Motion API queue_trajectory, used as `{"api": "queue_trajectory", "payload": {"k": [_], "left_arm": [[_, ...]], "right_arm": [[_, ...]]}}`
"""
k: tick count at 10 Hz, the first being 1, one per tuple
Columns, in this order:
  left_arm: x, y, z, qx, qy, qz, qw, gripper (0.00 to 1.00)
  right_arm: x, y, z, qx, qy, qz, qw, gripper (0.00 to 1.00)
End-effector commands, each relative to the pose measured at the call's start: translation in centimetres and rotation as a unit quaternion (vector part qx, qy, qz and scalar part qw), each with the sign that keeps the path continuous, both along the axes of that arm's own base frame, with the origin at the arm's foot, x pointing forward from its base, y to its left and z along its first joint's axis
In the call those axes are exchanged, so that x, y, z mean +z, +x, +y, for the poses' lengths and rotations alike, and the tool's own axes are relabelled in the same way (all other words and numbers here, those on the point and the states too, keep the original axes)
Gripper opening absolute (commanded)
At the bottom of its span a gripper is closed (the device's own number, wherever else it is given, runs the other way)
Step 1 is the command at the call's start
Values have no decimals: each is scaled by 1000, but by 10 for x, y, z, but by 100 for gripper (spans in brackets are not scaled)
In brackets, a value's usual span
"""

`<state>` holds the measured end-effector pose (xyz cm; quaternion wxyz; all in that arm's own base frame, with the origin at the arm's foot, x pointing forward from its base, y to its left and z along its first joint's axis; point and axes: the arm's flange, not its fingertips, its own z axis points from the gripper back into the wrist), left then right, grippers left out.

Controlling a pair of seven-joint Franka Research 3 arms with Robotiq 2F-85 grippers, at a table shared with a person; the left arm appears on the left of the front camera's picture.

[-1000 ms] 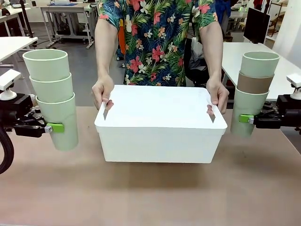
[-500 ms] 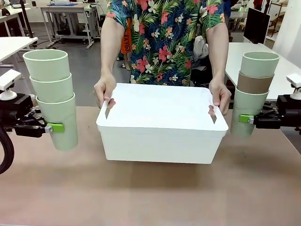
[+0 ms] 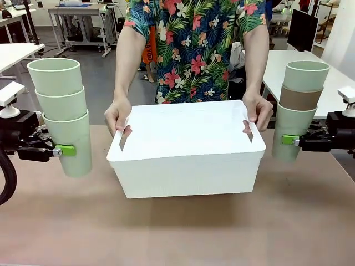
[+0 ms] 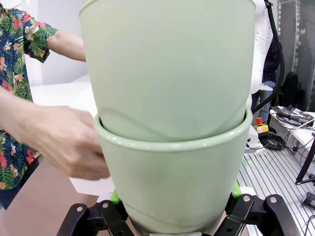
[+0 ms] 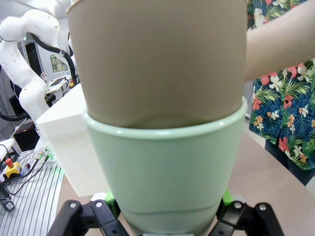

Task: Stack the cups and store them in the basket.
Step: Place the stack of Reusable plastic cups into the Pantry Basket.

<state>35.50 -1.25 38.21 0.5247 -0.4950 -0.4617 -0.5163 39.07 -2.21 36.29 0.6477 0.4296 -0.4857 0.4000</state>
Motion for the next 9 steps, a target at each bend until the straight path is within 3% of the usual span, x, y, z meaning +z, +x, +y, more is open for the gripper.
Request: {"api": "queue_trajectory", "payload": {"k": [1, 7, 9], "left_arm": [[5, -1, -1, -2, 0, 3, 1000, 86], [0, 0, 0, 0, 0, 0, 1000, 86], [28, 3, 9, 13, 13, 19, 1000, 86]], "right_arm": [[3, 0, 0, -1, 0, -5, 1000, 85], [3, 0, 0, -1, 0, -5, 1000, 85], [3, 0, 0, -1, 0, -5, 1000, 85]]}}
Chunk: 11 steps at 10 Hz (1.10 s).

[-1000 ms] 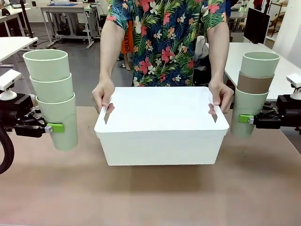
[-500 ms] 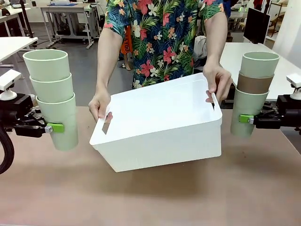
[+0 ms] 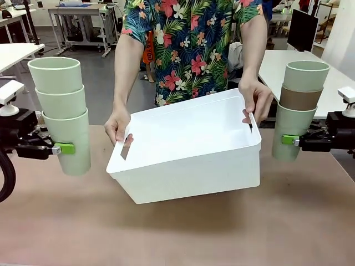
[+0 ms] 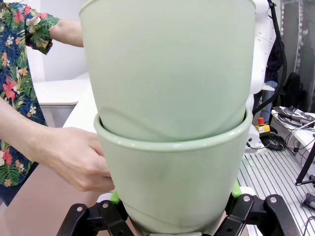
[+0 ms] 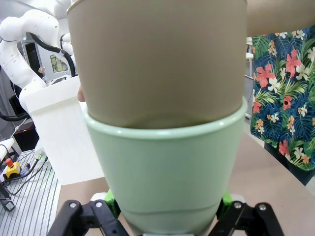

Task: Stack the cups and store them in the basket.
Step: Place the stack of Reusable plastic cups into the Pantry Basket.

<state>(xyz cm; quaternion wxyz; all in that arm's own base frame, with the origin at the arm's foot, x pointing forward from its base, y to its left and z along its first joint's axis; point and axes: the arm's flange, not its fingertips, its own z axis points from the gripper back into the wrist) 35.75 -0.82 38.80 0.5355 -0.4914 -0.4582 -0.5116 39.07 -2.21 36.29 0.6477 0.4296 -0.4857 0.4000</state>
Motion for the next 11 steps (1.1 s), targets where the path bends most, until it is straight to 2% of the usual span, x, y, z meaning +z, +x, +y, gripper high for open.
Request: {"api": "queue_trajectory", "payload": {"k": [1, 4, 7, 11], "left_arm": [[39, 4, 8, 18, 13, 18, 1000, 86], [98, 14, 5, 34, 49, 30, 998, 86], [160, 12, -51, 18, 129, 16, 991, 86], [175, 21, -149, -9, 243, 16, 970, 86]], "right_arm": [[3, 0, 0, -1, 0, -5, 1000, 85], [3, 0, 0, -1, 0, -5, 1000, 85], [3, 0, 0, -1, 0, -5, 1000, 85], [3, 0, 0, -1, 0, -5, 1000, 85]]}}
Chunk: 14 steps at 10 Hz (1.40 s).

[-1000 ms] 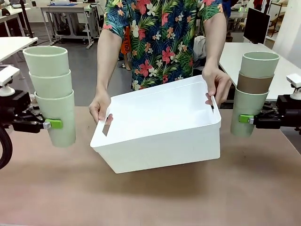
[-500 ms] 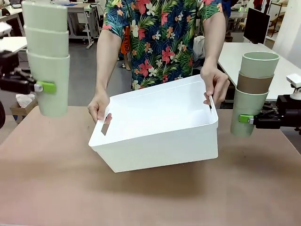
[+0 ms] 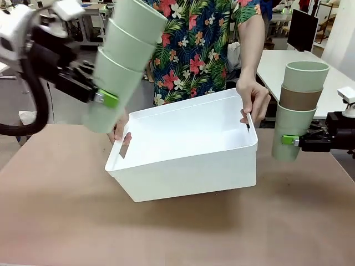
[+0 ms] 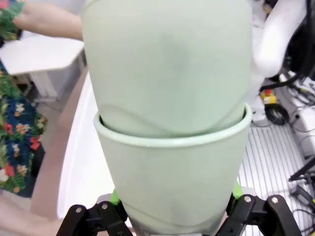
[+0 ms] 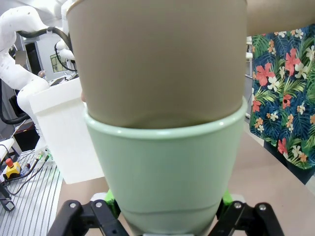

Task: Stack the cups and store them in the basket.
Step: Place the stack of Reusable plastic cups into the Pantry Basket.

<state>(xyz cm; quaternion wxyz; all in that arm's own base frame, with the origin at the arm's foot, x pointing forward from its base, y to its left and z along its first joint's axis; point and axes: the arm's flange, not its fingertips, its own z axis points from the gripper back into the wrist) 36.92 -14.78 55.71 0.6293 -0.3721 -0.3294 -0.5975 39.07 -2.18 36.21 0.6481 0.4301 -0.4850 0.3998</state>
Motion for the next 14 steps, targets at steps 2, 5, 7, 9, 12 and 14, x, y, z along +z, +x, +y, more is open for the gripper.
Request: {"api": "queue_trajectory", "payload": {"k": [2, 5, 7, 9, 12, 14], "left_arm": [[-3, 10, -53, -16, 97, 3, 995, 86], [-22, 30, -96, -23, 151, 10, 988, 86], [-35, 44, -112, -19, 182, 10, 983, 86], [-48, 55, -121, -16, 201, 14, 979, 86], [-73, 62, -138, 2, 239, 2, 971, 86], [-93, 66, -145, 22, 257, 1, 966, 86]], "right_arm": [[4, 0, 0, -1, 0, -6, 1000, 85], [4, 0, 0, -1, 0, -6, 1000, 85], [4, 0, 0, -1, 0, -6, 1000, 85], [4, 0, 0, -1, 0, -6, 1000, 85], [4, 0, 0, -1, 0, -6, 1000, 85], [4, 0, 0, -1, 0, -6, 1000, 85]]}}
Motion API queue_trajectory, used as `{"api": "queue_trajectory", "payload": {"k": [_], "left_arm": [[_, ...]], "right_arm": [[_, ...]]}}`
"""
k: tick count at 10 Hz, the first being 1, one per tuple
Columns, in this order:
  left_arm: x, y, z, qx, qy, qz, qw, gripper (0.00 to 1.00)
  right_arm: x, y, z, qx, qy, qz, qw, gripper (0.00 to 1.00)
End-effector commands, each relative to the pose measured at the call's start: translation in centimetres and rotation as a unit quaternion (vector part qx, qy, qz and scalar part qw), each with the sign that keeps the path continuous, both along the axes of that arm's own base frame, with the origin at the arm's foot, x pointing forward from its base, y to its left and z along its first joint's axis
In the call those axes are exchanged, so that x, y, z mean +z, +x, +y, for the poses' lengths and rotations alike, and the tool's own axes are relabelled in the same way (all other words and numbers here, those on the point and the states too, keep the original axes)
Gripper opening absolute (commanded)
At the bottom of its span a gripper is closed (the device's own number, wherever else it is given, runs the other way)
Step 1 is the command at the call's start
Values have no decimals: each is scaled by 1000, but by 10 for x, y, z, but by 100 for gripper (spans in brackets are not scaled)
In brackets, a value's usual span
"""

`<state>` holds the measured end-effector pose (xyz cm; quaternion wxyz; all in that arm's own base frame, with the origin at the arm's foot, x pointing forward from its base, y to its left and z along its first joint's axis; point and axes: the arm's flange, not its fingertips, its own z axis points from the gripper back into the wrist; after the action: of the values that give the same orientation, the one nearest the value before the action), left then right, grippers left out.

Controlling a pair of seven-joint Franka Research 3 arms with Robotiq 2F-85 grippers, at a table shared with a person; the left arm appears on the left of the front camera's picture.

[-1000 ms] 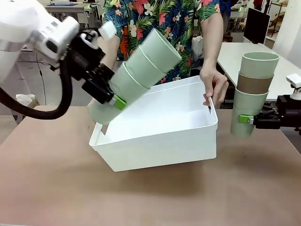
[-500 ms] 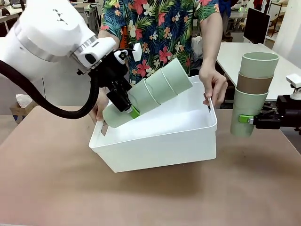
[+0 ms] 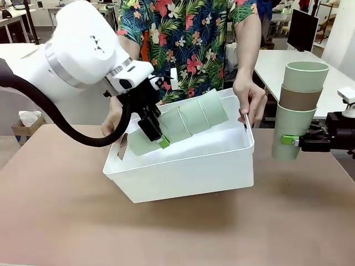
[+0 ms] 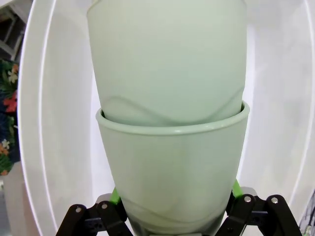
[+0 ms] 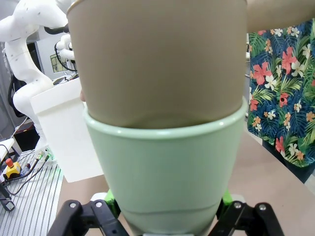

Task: Stack the cups and store them in the basket.
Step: Place the stack of Reusable plastic cups into the Pantry Basket.

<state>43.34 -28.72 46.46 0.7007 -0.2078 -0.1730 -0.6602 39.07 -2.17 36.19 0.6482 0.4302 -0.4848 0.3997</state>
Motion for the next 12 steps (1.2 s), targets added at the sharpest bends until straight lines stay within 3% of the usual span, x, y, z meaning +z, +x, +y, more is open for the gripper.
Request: {"api": "queue_trajectory", "payload": {"k": [1, 5, 10, 11, 12], "left_arm": [[-9, 1, -13, 24, 20, -4, 1000, 86], [-40, -4, -37, 33, 59, -13, 998, 86], [-54, -12, -46, 33, 43, -29, 998, 86], [-53, -15, -47, 35, 37, -29, 998, 89], [-51, -16, -48, 24, 33, -22, 999, 100]], "right_arm": [[4, 0, 0, -1, 0, -6, 1000, 85], [4, 0, 0, -1, 0, -6, 1000, 85], [4, 0, 0, -1, 0, -6, 1000, 85], [4, 0, 0, -1, 0, -6, 1000, 85], [4, 0, 0, -1, 0, -6, 1000, 85]]}}
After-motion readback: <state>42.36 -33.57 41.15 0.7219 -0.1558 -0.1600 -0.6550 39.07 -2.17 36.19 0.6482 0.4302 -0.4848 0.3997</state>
